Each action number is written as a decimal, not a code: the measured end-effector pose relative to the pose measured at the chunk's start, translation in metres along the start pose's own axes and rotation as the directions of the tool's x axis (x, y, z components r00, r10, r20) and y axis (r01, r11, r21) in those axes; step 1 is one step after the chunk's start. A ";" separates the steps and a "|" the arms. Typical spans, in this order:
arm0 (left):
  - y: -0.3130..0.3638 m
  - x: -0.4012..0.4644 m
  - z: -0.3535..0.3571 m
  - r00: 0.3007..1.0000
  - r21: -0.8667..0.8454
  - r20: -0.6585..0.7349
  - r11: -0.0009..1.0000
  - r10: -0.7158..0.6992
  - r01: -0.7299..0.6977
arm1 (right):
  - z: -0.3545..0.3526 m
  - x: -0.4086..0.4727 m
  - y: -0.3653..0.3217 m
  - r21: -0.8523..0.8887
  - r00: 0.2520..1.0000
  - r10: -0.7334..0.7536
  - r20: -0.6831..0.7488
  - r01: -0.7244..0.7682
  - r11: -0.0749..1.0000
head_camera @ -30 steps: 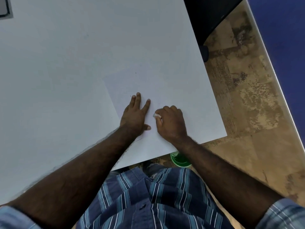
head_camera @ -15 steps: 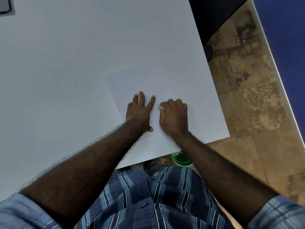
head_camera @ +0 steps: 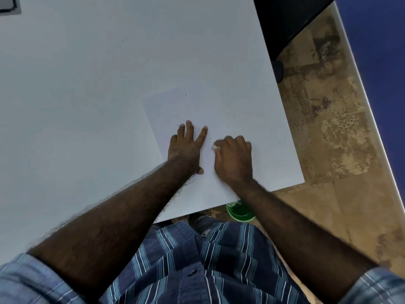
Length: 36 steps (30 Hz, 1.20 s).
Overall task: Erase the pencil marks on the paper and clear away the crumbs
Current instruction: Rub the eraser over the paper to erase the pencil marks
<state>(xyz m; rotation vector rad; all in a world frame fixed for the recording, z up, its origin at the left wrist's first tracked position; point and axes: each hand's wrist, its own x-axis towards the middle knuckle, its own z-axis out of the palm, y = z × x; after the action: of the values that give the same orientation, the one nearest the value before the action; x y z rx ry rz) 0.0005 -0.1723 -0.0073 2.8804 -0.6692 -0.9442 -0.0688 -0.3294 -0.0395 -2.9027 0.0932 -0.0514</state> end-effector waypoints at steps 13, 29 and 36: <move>0.000 -0.001 -0.001 1.000 -0.002 0.003 1.000 0.007 -0.007 | -0.002 -0.038 -0.005 0.014 1.000 -0.009 0.011 0.009 1.000; -0.001 -0.001 -0.001 1.000 -0.018 0.004 1.000 0.003 -0.003 | -0.001 -0.030 0.012 0.035 1.000 -0.007 0.028 0.006 0.999; 0.002 -0.001 0.001 1.000 -0.074 0.017 0.997 0.001 0.001 | 0.004 -0.036 0.026 0.102 0.994 0.105 0.038 -0.108 0.989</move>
<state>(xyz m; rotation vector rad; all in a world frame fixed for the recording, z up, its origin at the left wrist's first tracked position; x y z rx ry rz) -0.0020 -0.1738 -0.0070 2.8114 -0.6216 -0.9731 -0.1064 -0.3507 -0.0506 -2.7886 0.2328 0.0091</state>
